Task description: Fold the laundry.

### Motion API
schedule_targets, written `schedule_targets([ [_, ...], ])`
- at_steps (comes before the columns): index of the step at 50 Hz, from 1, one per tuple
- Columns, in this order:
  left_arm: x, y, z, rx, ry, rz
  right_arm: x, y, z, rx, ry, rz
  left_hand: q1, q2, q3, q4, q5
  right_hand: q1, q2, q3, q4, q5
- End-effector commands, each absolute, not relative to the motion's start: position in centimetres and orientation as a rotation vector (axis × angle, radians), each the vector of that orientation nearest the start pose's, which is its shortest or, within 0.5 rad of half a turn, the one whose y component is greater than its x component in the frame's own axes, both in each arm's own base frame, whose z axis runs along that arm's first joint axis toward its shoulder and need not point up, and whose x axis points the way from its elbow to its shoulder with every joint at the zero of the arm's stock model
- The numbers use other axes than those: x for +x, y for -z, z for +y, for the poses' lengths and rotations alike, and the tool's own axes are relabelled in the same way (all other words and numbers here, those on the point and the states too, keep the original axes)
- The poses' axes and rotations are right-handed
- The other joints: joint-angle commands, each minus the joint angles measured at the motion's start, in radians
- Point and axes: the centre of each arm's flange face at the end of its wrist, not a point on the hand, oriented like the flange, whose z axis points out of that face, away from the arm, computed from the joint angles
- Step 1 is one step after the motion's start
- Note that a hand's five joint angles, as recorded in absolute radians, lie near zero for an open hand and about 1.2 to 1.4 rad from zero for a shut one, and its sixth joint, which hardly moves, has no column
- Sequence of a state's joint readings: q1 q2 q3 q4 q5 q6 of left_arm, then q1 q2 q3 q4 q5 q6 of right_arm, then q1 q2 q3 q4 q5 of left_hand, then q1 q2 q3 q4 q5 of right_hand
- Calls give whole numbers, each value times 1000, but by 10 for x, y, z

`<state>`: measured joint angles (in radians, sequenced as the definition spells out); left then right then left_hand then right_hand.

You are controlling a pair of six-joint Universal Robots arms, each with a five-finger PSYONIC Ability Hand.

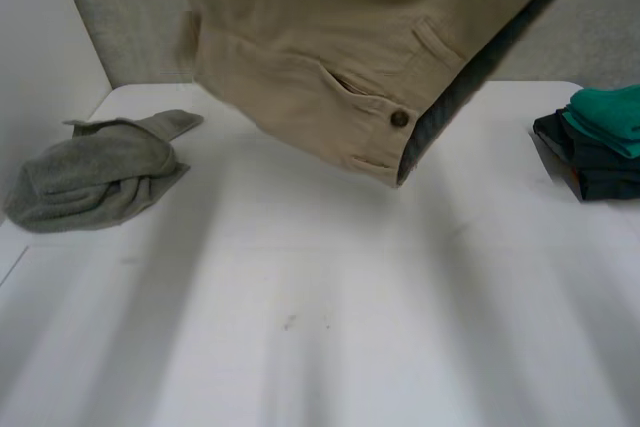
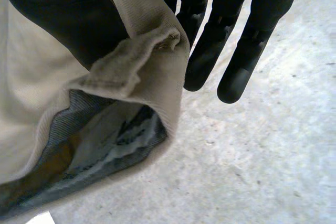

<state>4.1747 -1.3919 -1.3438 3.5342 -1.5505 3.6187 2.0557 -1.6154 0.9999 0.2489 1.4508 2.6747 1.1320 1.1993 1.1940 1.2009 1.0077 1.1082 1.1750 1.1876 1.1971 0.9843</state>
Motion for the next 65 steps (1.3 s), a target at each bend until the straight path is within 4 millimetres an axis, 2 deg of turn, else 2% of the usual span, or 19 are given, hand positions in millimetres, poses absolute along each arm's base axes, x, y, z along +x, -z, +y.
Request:
schedule_targets([
  [1, -238, -503, -134, 569, 3024, 944, 230, -496, -141, -893, 2577, 1421, 264, 197, 202, 195, 214, 288, 221, 209, 199, 237],
  [7, -246, -491, -149, 611, 2992, 1002, 240, -478, -163, -922, 2511, 1519, 264, 197, 202, 195, 214, 288, 221, 209, 199, 237],
  [11, -267, -457, -183, 704, 2913, 1158, 260, -437, -204, -986, 2366, 1682, 264, 197, 202, 195, 214, 288, 221, 209, 199, 237],
  [17, -302, -383, -244, 859, 2734, 1407, 287, -366, -267, -1007, 2195, 1897, 264, 197, 202, 195, 214, 288, 221, 209, 199, 237],
  [22, -329, -347, -290, 930, 2681, 1388, 305, -337, -314, -880, 2294, 1906, 264, 197, 202, 195, 214, 288, 221, 209, 199, 237],
  [24, -333, -339, -320, 908, 2669, 1331, 311, -325, -338, -787, 2400, 1879, 264, 197, 202, 195, 214, 288, 221, 209, 199, 237],
  [29, -340, -332, -367, 837, 2684, 1229, 323, -303, -373, -623, 2598, 1767, 264, 197, 202, 195, 214, 288, 221, 209, 199, 237],
  [30, -344, -328, -371, 837, 2689, 1222, 325, -300, -377, -608, 2621, 1746, 198, 131, 136, 129, 148, 288, 221, 209, 199, 237],
  [31, -347, -325, -374, 835, 2698, 1217, 329, -293, -383, -603, 2655, 1714, -140, -207, -202, -209, -190, -344, -411, -424, -433, -395],
  [32, -351, -319, -381, 828, 2709, 1206, 330, -289, -386, -612, 2667, 1707, -957, -1025, -1019, -1026, -1008, -813, -880, -892, -902, -864],
  [34, -354, -317, -384, 815, 2724, 1183, 333, -283, -388, -648, 2675, 1720, -808, -876, -870, -877, -859, -934, -1001, -1013, -1023, -984],
  [35, -355, -316, -386, 793, 2736, 1166, 335, -279, -387, -682, 2671, 1737, -957, -1025, -1019, -1026, -1008, -934, -1001, -1013, -1023, -984],
  [42, -360, -286, -370, 836, 2683, 1286, 326, -277, -362, -846, 2523, 1895, -957, -1025, -1019, -1026, -1008, -934, -1001, -1013, -1023, -984],
  [45, -351, -286, -360, 824, 2646, 1340, 319, -283, -344, -941, 2438, 1912, -957, -1025, -1019, -1026, -1008, -934, -1001, -1013, -1023, -984],
  [49, -331, -285, -332, 786, 2555, 1460, 305, -272, -315, -1153, 2210, 1965, -942, -1009, -1004, -1011, -992, -934, -1001, -1013, -1023, -984],
  [53, -316, -268, -293, 801, 2408, 1633, 269, -241, -306, -1281, 1956, 2135, -884, -951, -946, -952, -934, -766, -833, -845, -855, -816],
  [54, -309, -262, -272, 825, 2341, 1701, 263, -235, -305, -1297, 1912, 2167, -802, -869, -864, -871, -852, -733, -800, -812, -822, -783],
  [61, -289, -219, -193, 1033, 2062, 2059, 247, -197, -293, -1484, 1721, 2177, -640, -707, -702, -709, -690, -554, -621, -633, -643, -604],
  [65, -280, -196, -169, 1007, 1917, 2335, 248, -171, -298, -1564, 1662, 2106, -596, -663, -658, -665, -646, -521, -588, -601, -610, -572],
])
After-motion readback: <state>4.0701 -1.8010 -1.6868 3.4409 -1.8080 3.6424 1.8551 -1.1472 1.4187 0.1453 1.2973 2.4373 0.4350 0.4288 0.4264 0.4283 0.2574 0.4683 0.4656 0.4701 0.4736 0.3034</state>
